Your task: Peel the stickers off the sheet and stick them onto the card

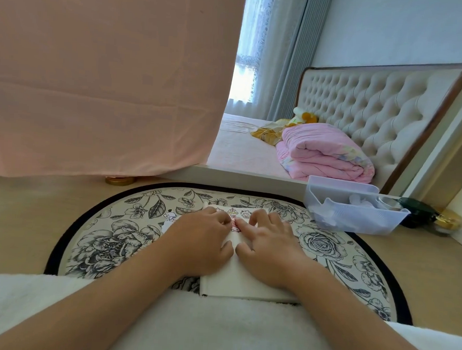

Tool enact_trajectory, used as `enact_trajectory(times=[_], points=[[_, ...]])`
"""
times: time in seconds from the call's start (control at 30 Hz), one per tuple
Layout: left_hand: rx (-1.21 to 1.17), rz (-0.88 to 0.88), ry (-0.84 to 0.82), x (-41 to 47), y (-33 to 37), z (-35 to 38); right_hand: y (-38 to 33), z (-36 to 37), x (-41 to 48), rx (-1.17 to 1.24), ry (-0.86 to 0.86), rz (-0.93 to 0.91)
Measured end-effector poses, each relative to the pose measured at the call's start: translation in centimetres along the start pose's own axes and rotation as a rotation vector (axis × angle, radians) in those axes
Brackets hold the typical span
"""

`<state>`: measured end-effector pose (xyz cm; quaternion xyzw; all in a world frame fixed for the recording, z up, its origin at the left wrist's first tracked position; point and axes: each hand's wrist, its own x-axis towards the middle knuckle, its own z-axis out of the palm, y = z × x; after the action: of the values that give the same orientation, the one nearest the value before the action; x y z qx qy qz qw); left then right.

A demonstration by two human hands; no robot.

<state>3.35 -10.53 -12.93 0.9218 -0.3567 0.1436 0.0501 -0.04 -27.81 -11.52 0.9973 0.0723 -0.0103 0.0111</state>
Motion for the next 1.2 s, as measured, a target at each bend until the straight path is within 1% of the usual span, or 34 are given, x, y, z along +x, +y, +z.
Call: enact_trajectory(times=[0.1,0.33,0.5,0.63,0.77,0.83,0.9,0.97,1.03,1.1,1.2], points=[[-0.045,0.019,0.014,-0.6,-0.1,-0.1,0.0,0.1,-0.2,0.001,0.028,-0.022],[-0.12,-0.063,-0.035,-0.7,-0.1,0.2,0.4,0.5,-1.3,-0.032,0.076,-0.175],[-0.127,-0.068,-0.024,-0.8,-0.1,0.3,1.0,-0.2,-2.6,-0.046,0.073,-0.204],[-0.253,-0.076,-0.003,-0.8,-0.4,0.5,0.8,-0.2,-2.7,-0.037,0.062,-0.187],[-0.301,-0.059,0.025,-0.9,-0.2,0.7,0.5,0.0,-1.6,-0.036,0.016,-0.178],[-0.313,-0.079,0.031,-1.0,-0.2,0.9,0.4,-0.1,-0.8,-0.029,0.007,-0.19],[-0.275,-0.092,0.035,-1.1,-0.2,0.9,0.5,-0.2,-0.6,-0.012,0.008,-0.208],[-0.149,-0.067,0.031,-1.0,-0.3,0.8,0.8,0.2,-0.8,0.014,0.007,-0.216],[-0.065,-0.066,-0.011,-0.9,-0.3,0.7,1.1,0.5,-1.2,0.025,0.038,-0.221],[-0.063,-0.077,-0.036,-0.8,-0.3,0.6,1.2,0.6,-1.6,0.033,0.086,-0.218],[-0.087,-0.074,-0.009,-0.9,-0.3,0.6,1.3,0.3,-2.1,0.05,0.136,-0.218]])
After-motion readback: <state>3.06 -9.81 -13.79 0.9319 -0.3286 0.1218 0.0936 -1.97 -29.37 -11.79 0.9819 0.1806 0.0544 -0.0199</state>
